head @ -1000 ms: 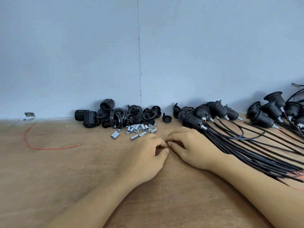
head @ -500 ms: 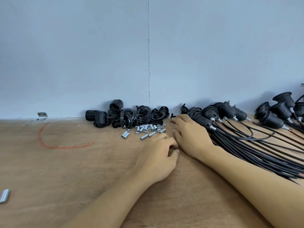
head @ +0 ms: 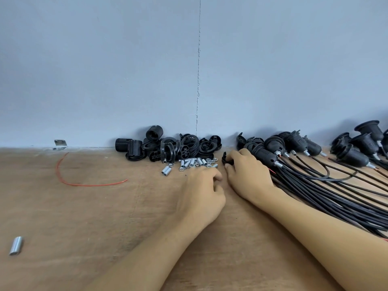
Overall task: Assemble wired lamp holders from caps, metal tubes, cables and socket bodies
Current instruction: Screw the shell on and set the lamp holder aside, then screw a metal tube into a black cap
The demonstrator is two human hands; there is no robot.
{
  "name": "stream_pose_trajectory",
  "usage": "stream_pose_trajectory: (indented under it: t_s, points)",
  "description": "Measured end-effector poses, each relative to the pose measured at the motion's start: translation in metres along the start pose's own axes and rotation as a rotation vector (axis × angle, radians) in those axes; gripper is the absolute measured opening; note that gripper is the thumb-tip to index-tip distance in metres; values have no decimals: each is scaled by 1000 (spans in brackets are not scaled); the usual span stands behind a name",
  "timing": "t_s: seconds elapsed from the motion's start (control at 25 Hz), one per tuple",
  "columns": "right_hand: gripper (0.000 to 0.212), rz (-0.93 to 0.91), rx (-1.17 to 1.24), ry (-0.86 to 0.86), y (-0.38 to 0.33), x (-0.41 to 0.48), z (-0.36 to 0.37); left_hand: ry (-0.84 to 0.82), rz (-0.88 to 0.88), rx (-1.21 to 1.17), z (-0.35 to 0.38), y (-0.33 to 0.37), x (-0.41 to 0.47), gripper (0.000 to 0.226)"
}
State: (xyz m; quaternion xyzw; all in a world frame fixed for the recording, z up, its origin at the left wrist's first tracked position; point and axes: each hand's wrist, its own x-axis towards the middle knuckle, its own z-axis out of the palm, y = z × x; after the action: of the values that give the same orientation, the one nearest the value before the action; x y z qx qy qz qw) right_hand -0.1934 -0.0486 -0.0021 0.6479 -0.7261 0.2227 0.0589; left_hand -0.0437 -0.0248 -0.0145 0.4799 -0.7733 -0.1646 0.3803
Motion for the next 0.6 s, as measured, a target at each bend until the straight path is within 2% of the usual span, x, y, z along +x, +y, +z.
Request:
stream_pose_trajectory:
  t_s: [0.2, 0.32, 0.44, 0.6]
  points:
    - [27, 10, -22, 37, 2, -11, -4, 106, -200, 88, -15, -7, 6, 27]
    - [30, -110, -15, 118, -3, -12, -6, 143, -291, 130, -22, -15, 10, 22]
    - [27, -263, 3, 65, -14, -13, -3, 135, -319, 161, -24, -20, 14, 26]
    - [30, -245, 27, -16, -19, -8, 5, 104, -315, 224, -23, -24, 17, 26]
